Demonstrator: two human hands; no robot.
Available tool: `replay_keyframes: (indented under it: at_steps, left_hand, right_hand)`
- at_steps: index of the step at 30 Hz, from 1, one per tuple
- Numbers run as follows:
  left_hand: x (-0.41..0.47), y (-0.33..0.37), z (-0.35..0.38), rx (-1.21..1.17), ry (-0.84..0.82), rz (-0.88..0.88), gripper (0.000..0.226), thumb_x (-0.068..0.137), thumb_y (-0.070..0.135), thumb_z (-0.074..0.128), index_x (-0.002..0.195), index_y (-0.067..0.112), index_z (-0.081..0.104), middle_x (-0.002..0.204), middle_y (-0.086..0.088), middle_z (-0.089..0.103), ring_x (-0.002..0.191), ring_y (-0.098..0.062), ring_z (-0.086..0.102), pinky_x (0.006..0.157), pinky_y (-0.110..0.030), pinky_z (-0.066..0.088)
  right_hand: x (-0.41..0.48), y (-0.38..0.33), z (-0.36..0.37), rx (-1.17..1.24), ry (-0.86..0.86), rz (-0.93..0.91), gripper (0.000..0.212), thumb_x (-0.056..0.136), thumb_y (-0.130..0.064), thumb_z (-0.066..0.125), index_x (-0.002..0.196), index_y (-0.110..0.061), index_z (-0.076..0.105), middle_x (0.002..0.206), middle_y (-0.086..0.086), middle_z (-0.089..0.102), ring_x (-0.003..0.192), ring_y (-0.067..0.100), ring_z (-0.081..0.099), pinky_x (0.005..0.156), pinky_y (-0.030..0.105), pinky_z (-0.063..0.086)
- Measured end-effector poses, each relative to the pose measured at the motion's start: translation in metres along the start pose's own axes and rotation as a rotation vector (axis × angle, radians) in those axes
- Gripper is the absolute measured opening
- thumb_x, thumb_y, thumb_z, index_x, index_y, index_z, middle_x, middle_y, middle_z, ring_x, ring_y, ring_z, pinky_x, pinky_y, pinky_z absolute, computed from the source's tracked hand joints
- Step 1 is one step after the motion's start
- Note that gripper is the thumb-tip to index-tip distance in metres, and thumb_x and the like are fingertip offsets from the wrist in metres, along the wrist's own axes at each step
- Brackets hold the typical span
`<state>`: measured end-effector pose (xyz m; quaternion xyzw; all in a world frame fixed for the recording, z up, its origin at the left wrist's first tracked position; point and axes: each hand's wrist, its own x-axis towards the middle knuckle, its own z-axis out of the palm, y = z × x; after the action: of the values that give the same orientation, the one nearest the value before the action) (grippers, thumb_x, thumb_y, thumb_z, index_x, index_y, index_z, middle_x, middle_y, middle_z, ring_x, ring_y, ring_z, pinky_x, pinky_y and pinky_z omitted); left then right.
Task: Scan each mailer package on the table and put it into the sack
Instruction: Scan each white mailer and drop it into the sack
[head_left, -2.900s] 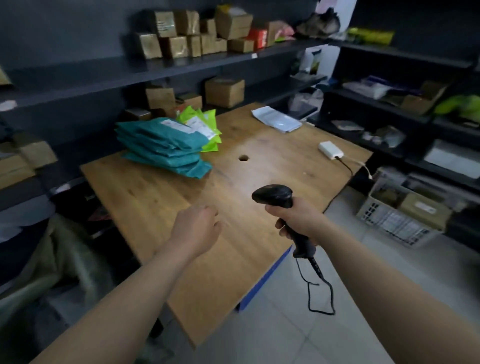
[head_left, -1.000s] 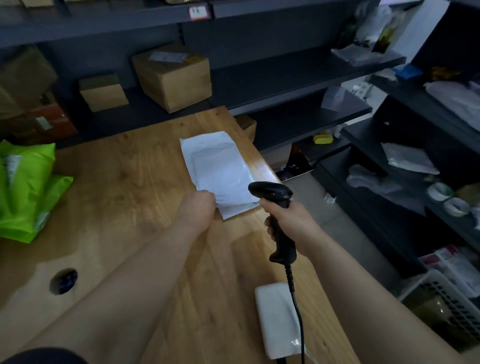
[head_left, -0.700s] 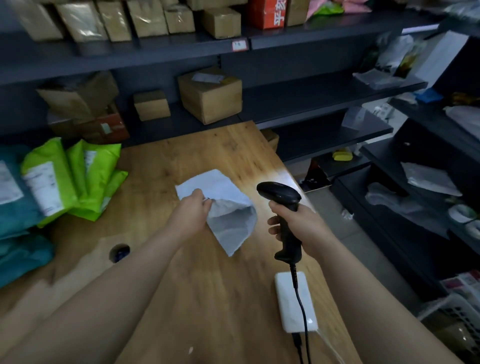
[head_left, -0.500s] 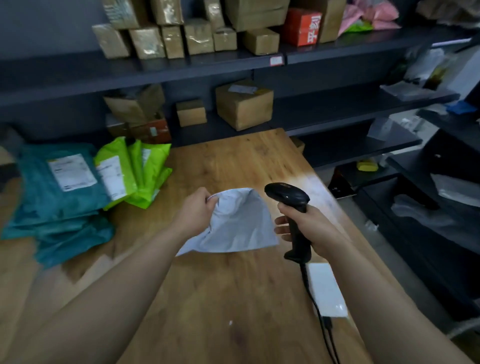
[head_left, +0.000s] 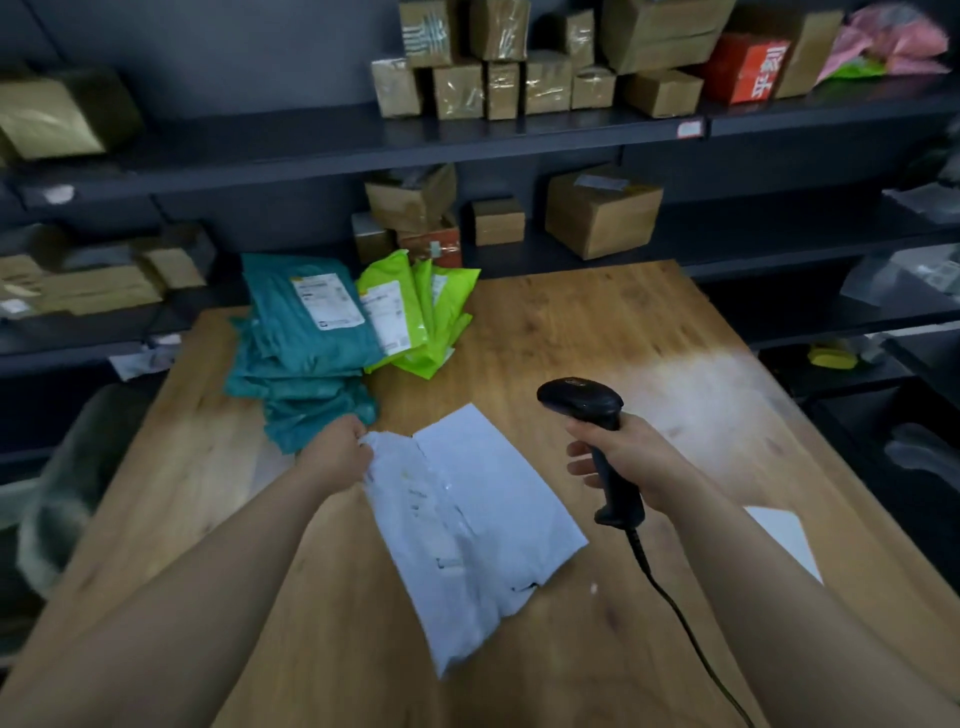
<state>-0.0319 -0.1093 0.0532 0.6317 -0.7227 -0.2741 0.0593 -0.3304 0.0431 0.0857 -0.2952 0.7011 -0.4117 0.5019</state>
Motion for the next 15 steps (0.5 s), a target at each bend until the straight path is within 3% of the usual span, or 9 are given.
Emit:
replay_keyframes:
  at_steps: [2,4,7,8,12,15]
  left_hand:
    - [-0.003,-0.025,0.002,0.070,-0.040,-0.028,0.004,0.088,0.009,0.053,0.088,0.008,0.049,0.101,-0.017,0.059,0.089,-0.027,0.053,0.066,-0.030,0.034]
    - [-0.007,-0.046,0.011,0.061,-0.073,-0.066,0.015,0.088,0.011,0.057,0.099,0.004,0.048,0.116,-0.020,0.057,0.100,-0.029,0.054,0.071,-0.029,0.035]
    - [-0.020,-0.064,0.031,-0.038,-0.123,-0.135,0.060,0.085,0.025,0.069,0.132,0.000,0.041,0.136,-0.017,0.048,0.119,-0.030,0.050,0.082,-0.028,0.038]
    - [-0.025,-0.067,0.036,-0.050,-0.122,-0.156,0.068,0.083,0.029,0.072,0.134,-0.001,0.039,0.136,-0.017,0.046,0.120,-0.030,0.049,0.082,-0.028,0.039]
    - [-0.046,-0.074,0.053,-0.309,-0.115,-0.313,0.073,0.062,0.024,0.082,0.118,-0.004,0.044,0.112,-0.015,0.050,0.101,-0.027,0.055,0.068,-0.026,0.039]
    - [-0.056,-0.082,0.068,-0.558,-0.082,-0.339,0.049,0.044,0.023,0.072,0.090,0.007,0.064,0.088,-0.008,0.064,0.090,-0.028,0.065,0.062,-0.030,0.050]
  right_hand:
    - [-0.001,0.002,0.016,-0.029,-0.025,0.003,0.030,0.092,-0.032,0.067,0.114,-0.012,0.062,0.103,0.014,0.070,0.084,0.027,0.073,0.078,0.041,0.058]
    - [-0.003,0.007,0.031,-0.053,-0.048,0.010,0.029,0.092,-0.031,0.067,0.113,-0.012,0.062,0.102,0.015,0.069,0.079,0.025,0.072,0.075,0.040,0.057]
    - [-0.007,0.018,0.049,-0.073,-0.080,0.041,0.030,0.091,-0.032,0.068,0.114,-0.014,0.061,0.098,0.014,0.069,0.075,0.024,0.071,0.068,0.035,0.056]
    - [-0.009,0.022,0.054,-0.084,-0.086,0.055,0.030,0.091,-0.032,0.068,0.114,-0.015,0.061,0.099,0.014,0.069,0.074,0.023,0.071,0.067,0.034,0.056]
    - [-0.016,0.034,0.070,-0.121,-0.102,0.106,0.028,0.091,-0.028,0.068,0.115,-0.014,0.061,0.094,0.015,0.068,0.067,0.021,0.066,0.059,0.029,0.053]
    - [-0.024,0.036,0.081,-0.161,-0.129,0.125,0.028,0.090,-0.027,0.069,0.111,-0.011,0.062,0.086,0.013,0.068,0.061,0.019,0.061,0.055,0.028,0.049]
